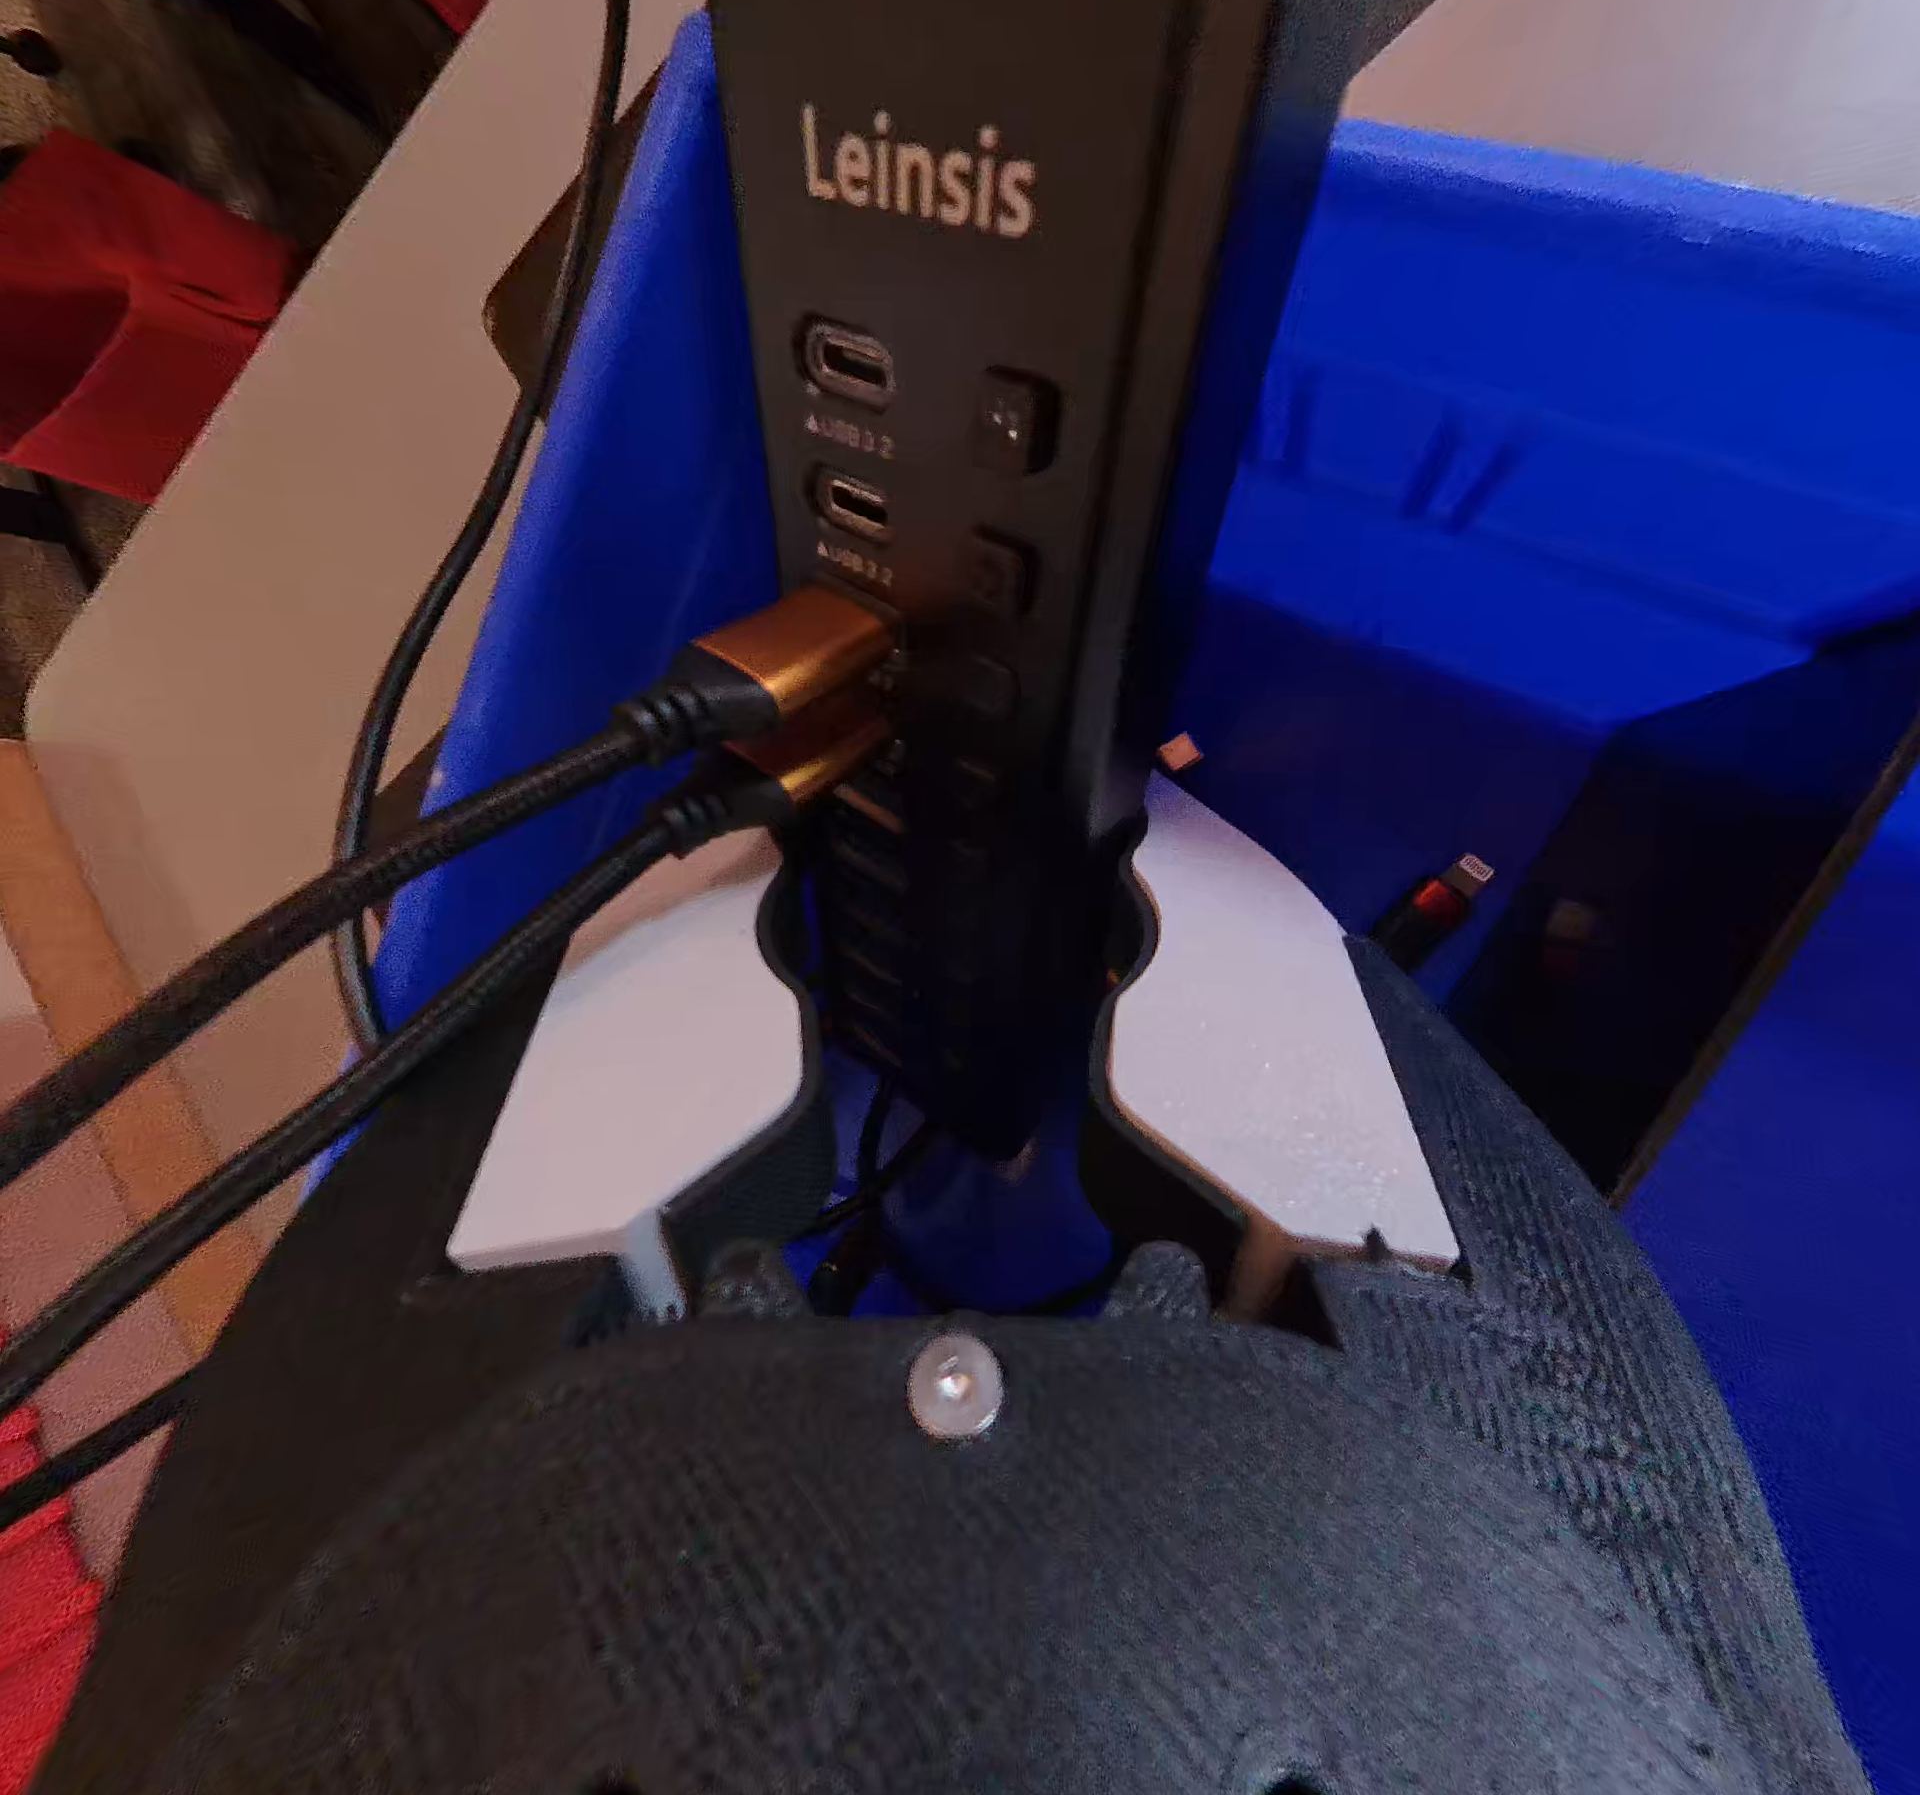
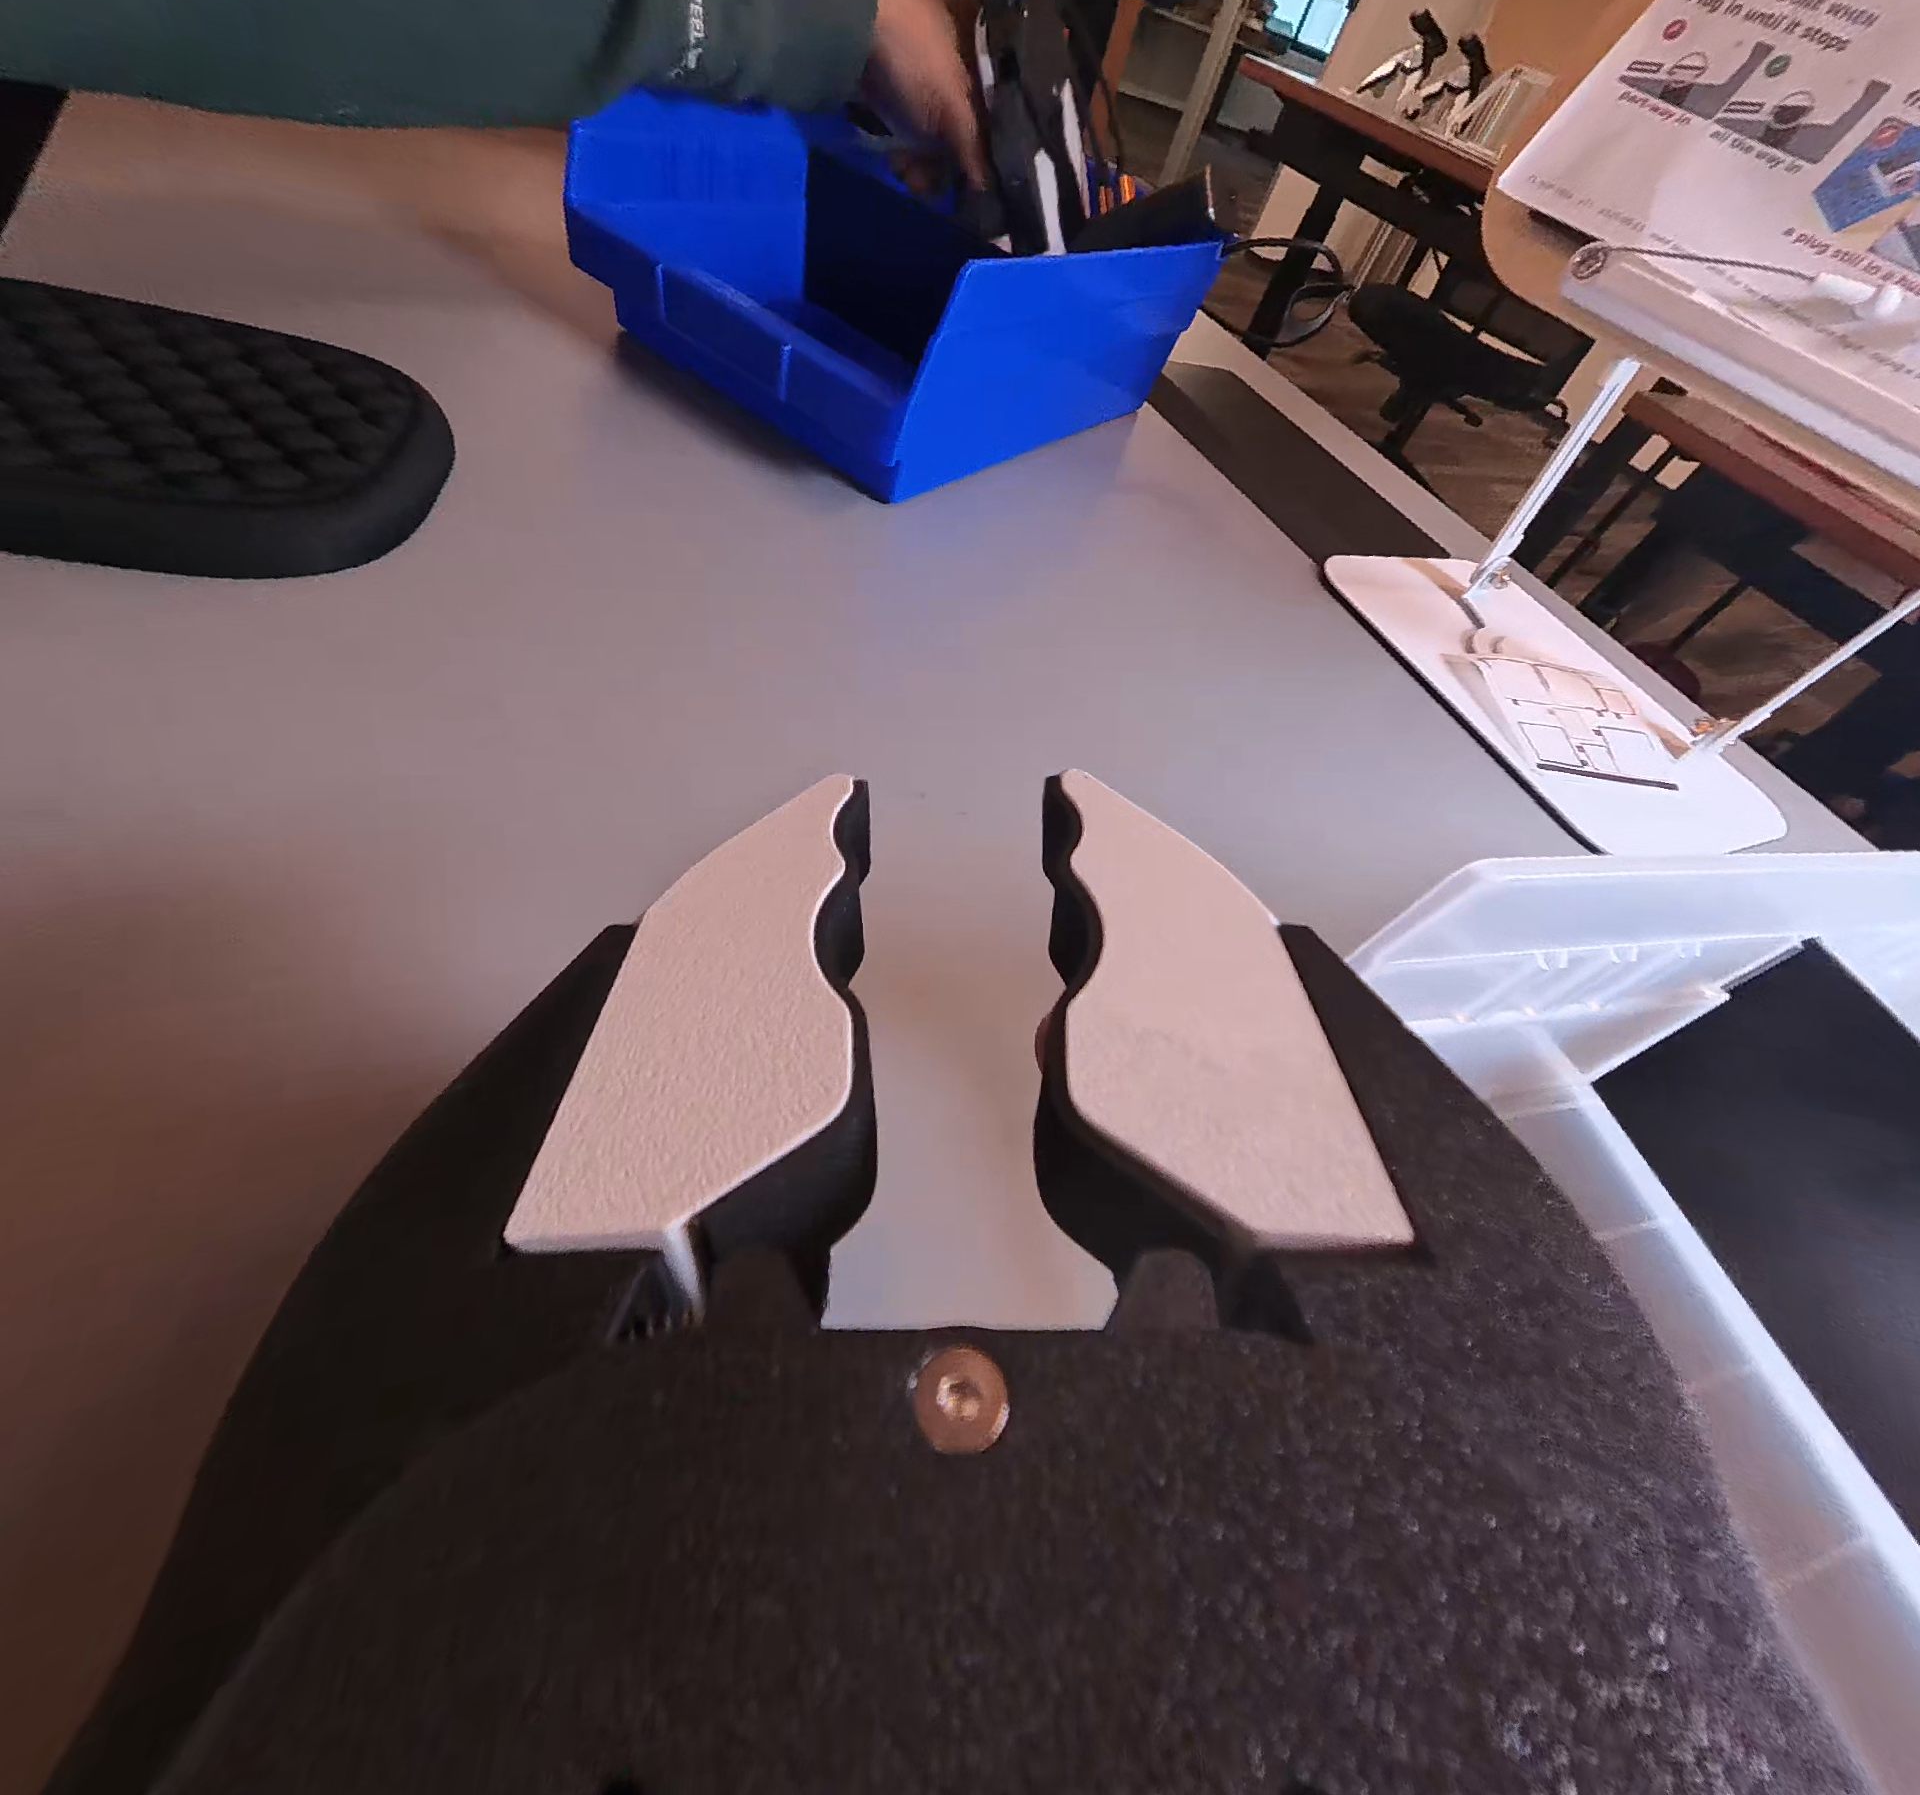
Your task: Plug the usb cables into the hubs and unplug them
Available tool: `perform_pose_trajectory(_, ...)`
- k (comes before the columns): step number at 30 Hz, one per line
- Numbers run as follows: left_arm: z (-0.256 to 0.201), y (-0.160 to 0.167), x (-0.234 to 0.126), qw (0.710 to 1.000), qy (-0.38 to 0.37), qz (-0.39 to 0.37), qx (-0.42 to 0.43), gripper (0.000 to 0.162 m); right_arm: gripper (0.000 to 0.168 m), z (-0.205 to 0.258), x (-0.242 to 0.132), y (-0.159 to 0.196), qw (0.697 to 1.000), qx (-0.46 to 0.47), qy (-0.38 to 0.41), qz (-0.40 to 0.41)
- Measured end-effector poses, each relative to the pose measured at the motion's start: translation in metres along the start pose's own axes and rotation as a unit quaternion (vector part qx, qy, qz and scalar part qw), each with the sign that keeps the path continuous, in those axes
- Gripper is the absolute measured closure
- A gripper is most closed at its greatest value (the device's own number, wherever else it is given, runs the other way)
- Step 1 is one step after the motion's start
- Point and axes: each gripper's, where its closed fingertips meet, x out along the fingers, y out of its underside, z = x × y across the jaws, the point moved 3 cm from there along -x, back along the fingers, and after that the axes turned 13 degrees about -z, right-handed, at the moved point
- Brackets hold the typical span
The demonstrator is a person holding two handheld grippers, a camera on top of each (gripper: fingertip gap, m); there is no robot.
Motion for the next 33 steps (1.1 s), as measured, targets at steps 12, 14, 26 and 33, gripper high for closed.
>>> perform_pose_trajectory(12,0.0,-0.078,-0.122,0.98,-0.107,-0.135,0.103,0.108,0.14,0.001,-0.002,-0.006,1.0,0.016,0.003,-0.022)
perform_pose_trajectory(14,-0.023,-0.104,-0.156,0.97,-0.102,-0.183,0.125,0.109,0.139,0.004,0.002,-0.01,0.999,0.025,0.003,-0.028)
perform_pose_trajectory(26,-0.227,-0.149,-0.195,0.89,-0.033,-0.36,0.278,0.133,0.103,0.006,0.062,-0.05,0.952,0.285,-0.029,-0.11)
perform_pose_trajectory(33,-0.338,-0.145,-0.195,0.825,-0.013,-0.429,0.369,0.134,0.083,-0.002,0.055,-0.079,0.9,0.369,-0.043,-0.23)
